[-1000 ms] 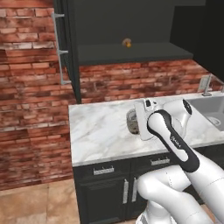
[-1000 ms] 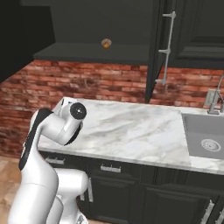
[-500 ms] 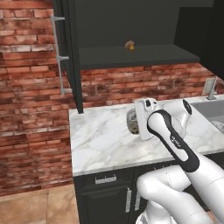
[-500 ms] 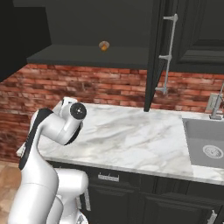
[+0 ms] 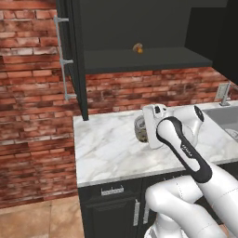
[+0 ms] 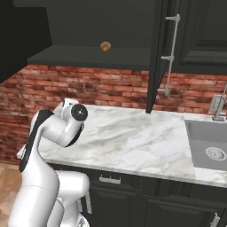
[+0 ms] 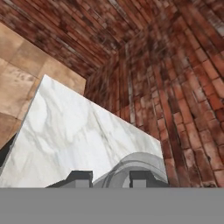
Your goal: Pick the candle and jar from the dining table and place them in the open cabinet. Close the cabinet after placing the objects.
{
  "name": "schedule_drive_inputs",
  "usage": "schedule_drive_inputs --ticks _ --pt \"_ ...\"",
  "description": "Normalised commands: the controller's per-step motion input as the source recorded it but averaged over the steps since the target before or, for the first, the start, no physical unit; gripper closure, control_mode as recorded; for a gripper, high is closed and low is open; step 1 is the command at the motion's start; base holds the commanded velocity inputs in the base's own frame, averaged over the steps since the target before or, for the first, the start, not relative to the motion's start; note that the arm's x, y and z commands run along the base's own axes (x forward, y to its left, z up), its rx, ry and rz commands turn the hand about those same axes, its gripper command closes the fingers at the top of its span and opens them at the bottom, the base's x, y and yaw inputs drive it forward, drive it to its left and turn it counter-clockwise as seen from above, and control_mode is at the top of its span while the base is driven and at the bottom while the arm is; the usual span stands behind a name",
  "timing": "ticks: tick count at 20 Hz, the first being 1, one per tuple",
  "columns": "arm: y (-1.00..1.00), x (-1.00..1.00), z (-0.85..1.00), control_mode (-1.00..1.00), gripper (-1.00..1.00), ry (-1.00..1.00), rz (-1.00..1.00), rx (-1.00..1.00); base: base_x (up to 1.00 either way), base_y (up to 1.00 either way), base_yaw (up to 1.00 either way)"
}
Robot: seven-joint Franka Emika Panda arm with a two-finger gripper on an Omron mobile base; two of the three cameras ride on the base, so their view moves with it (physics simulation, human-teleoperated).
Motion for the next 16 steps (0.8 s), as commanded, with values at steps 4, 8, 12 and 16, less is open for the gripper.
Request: schedule_drive_inputs --ticks 4,8,12,16 --pt "0.00 0.00 0.01 -1.00 1.00 0.00 0.00 0.00 0.00 0.00 0.00" --pt "0.00 0.00 0.43 -1.00 1.00 -0.07 0.00 -0.01 0.00 0.00 0.00" --pt "0.06 0.01 0.71 -1.00 1.00 -0.06 0.00 0.00 0.00 0.00 0.00" --pt "0.17 0.27 0.67 -1.00 1.00 -0.01 0.00 0.00 0.00 0.00 0.00"
